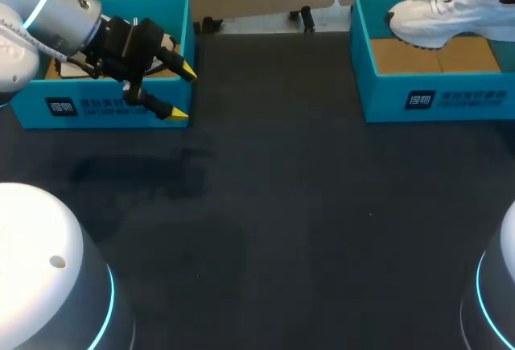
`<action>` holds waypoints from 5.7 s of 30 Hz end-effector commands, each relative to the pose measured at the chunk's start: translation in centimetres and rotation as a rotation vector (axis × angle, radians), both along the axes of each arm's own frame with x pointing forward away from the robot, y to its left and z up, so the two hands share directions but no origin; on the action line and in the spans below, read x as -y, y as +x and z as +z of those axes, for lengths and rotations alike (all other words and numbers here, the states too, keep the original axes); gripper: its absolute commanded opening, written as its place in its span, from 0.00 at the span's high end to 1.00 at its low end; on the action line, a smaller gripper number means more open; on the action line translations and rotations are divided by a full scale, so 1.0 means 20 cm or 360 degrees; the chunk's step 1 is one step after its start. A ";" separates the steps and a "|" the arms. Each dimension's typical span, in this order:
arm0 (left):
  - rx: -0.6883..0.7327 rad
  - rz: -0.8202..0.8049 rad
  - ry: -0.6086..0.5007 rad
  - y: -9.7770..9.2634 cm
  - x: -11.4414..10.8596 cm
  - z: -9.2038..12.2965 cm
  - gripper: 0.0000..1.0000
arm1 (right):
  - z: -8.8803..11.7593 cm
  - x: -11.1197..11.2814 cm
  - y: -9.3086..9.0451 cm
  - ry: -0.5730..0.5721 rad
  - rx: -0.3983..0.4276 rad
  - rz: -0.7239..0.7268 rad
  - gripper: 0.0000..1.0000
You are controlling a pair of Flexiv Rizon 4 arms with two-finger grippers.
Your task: Take the shoe out of the shoebox, open the shoe tongue, remove and reinsert the insole, then place the shoe into the shoebox
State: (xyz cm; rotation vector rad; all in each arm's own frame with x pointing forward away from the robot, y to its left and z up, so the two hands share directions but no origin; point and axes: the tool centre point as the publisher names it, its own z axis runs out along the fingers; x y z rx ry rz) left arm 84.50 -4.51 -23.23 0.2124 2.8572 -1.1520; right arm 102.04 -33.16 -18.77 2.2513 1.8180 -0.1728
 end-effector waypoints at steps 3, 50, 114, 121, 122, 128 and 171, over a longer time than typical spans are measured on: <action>0.0002 0.0001 0.0004 0.00 0.00 0.00 0.00 | 0.01 0.00 0.01 0.0004 -0.0001 0.0001 1.00; 0.0002 0.0001 0.0004 0.00 0.00 0.00 0.00 | -0.33 0.12 0.29 -0.0123 0.0050 0.0028 1.00; 0.0002 0.0001 0.0004 0.00 0.00 0.00 0.00 | -0.85 0.09 0.00 -0.0183 -0.0082 -0.0055 1.00; 0.0002 0.0001 0.0004 0.00 0.00 0.00 0.00 | -0.89 0.09 0.02 -0.0170 -0.0087 -0.0077 1.00; 0.0002 0.0001 0.0004 0.00 0.00 0.00 0.00 | -0.89 0.09 0.02 -0.0168 -0.0086 -0.0081 1.00; 0.0002 0.0001 0.0004 0.00 0.00 0.00 0.00 | -0.93 0.10 0.04 -0.0135 -0.0082 -0.0088 1.00; 0.0002 0.0001 0.0004 0.00 0.00 0.00 0.00 | -0.69 0.06 0.05 -0.0128 -0.0016 -0.0073 0.27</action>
